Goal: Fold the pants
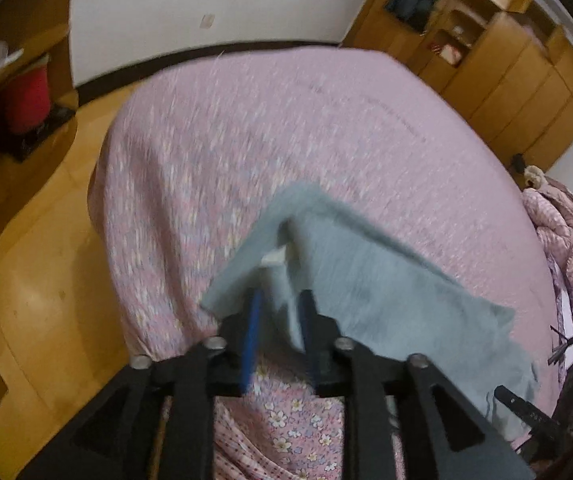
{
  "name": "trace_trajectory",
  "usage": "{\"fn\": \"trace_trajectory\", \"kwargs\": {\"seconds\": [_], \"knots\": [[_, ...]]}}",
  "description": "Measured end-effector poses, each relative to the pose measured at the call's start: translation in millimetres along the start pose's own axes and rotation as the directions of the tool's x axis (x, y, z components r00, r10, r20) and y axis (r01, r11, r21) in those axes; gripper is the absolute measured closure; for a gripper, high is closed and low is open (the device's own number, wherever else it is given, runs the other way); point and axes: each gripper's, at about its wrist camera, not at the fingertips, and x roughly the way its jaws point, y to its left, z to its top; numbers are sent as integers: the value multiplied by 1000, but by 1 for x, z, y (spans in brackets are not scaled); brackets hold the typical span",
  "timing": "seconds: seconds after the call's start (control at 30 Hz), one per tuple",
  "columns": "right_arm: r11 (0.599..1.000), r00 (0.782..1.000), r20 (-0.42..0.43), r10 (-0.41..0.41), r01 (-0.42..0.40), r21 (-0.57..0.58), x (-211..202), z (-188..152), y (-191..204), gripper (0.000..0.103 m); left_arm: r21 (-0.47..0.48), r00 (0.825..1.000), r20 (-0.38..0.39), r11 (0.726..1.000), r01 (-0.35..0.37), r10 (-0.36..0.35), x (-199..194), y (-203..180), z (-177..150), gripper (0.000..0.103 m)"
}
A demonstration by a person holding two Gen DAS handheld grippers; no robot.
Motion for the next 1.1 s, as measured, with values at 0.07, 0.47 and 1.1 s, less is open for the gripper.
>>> {"fn": "trace_trajectory", "kwargs": {"seconds": [0.07, 0.47, 1.1], "knots": [[1000, 1000, 15, -2, 3, -21, -1, 8, 4, 73, 38, 999, 45, 999, 9, -11, -8, -4, 9, 67], [997, 1000, -24, 15, -16, -72, 17, 15, 23, 73, 53, 992, -85, 994, 99, -94, 43, -4, 24, 65], [996, 1000, -28, 1, -4, -92, 34, 7, 34, 73, 8, 996, 81, 999, 45, -46, -4, 21, -6, 100]]}}
